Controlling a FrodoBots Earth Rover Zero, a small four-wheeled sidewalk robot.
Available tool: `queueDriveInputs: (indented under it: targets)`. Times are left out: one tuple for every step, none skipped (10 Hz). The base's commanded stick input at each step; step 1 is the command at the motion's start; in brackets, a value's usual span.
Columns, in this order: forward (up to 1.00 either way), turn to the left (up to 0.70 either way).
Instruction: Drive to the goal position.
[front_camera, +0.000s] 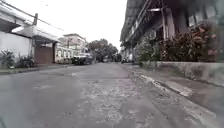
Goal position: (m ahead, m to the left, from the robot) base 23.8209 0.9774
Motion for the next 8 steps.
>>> queueDriveInputs:
  targets:
    - [1.00, 0.00]
    - [1.00, 0.00]
    - [1.00, 0.00]
    - [1.00, 0.00]
    - [1.00, 0.00]
    - [1.00, 0.00]
    - [1.00, 0.00]
    - [1.00, 0.00]
